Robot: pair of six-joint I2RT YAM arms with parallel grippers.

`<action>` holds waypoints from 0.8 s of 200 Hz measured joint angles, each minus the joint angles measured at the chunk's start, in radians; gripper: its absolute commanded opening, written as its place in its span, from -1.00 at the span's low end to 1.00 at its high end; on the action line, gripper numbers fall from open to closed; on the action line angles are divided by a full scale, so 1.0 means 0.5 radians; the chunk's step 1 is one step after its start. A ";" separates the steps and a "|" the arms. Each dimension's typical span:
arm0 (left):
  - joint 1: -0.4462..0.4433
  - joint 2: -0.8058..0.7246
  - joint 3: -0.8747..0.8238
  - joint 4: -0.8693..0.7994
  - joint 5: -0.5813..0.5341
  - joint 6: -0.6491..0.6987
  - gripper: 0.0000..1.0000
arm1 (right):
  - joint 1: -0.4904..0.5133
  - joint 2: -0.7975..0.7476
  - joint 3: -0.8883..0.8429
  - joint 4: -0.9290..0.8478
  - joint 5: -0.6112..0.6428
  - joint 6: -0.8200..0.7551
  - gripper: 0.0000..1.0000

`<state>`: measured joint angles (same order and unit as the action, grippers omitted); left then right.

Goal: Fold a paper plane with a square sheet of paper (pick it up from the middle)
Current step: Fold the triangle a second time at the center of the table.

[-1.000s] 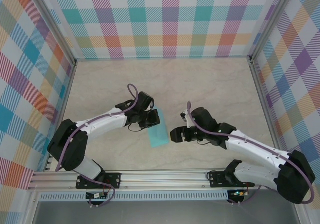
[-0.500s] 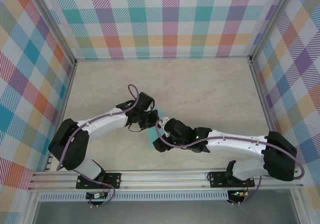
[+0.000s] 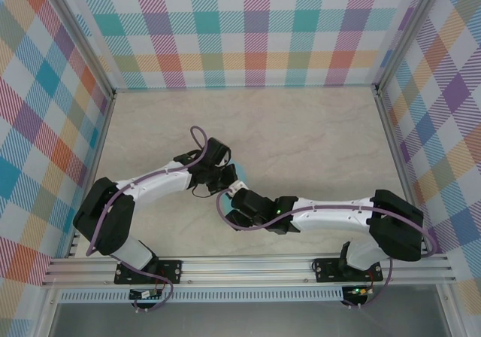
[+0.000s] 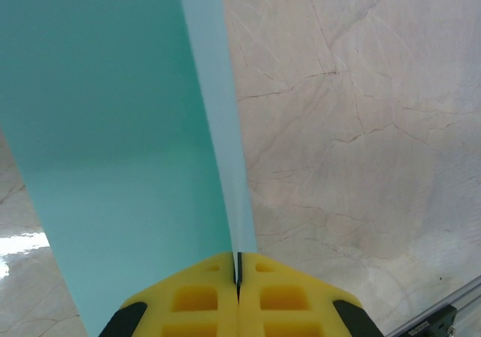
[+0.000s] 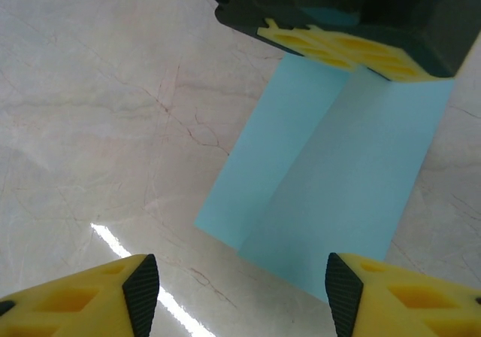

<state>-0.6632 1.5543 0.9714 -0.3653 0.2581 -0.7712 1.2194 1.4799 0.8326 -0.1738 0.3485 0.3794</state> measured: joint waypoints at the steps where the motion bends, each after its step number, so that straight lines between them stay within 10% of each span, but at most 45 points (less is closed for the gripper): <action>1: 0.001 0.000 0.000 0.000 0.000 0.000 -1.00 | 0.000 0.001 0.001 -0.001 0.002 0.001 0.18; 160: 0.000 0.002 0.000 -0.013 0.012 -0.003 -0.99 | 0.004 0.087 0.072 0.029 0.202 0.106 -0.46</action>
<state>-0.6632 1.5551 0.9714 -0.3717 0.2642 -0.7727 1.2213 1.5234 0.8684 -0.1593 0.4496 0.4324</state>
